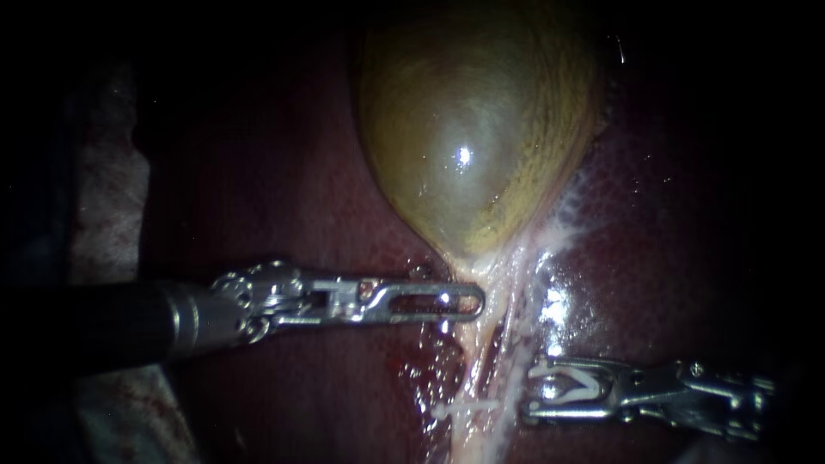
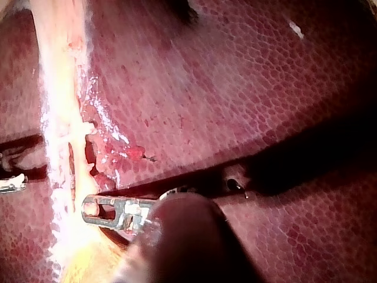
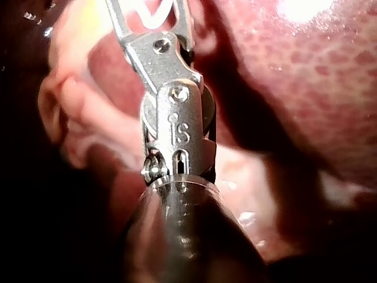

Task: Clipping second clip left tube

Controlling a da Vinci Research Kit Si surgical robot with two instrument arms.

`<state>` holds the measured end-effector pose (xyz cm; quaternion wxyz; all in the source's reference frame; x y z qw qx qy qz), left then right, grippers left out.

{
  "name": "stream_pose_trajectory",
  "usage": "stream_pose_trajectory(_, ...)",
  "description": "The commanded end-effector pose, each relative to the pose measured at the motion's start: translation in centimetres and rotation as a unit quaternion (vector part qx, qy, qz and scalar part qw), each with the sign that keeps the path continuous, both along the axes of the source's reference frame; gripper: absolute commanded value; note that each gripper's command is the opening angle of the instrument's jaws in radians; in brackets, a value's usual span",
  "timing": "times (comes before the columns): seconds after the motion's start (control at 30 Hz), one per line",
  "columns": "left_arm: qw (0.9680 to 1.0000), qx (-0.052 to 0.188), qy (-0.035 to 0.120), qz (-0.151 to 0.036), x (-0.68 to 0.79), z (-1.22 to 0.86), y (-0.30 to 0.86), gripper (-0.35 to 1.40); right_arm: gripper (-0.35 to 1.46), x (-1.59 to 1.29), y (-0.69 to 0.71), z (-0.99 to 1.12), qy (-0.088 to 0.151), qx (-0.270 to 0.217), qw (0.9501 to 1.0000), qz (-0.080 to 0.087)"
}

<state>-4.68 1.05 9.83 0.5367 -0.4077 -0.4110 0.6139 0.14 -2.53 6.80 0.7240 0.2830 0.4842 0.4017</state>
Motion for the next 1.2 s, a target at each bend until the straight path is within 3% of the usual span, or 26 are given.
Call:
stream_pose_trajectory(0.03, 1.0000, 0.000, 0.000, 0.000, 0.00, 0.00, 0.00, -0.35, 0.46, 0.00, 0.00, 0.00, 0.000, 0.000, 1.0000, 0.000)
stream_pose_trajectory(0.5, 1.0000, 0.001, -0.001, 0.002, 0.03, -0.03, 0.00, -0.35, 0.46, 0.01, -0.01, 0.00, 0.000, 0.000, 1.0000, 0.000)
stream_pose_trajectory(1.2, 0.9997, 0.012, -0.002, 0.021, 0.49, -0.33, 0.07, -0.35, 0.46, 0.16, -0.06, 0.06, 0.001, -0.003, 1.0000, 0.003)
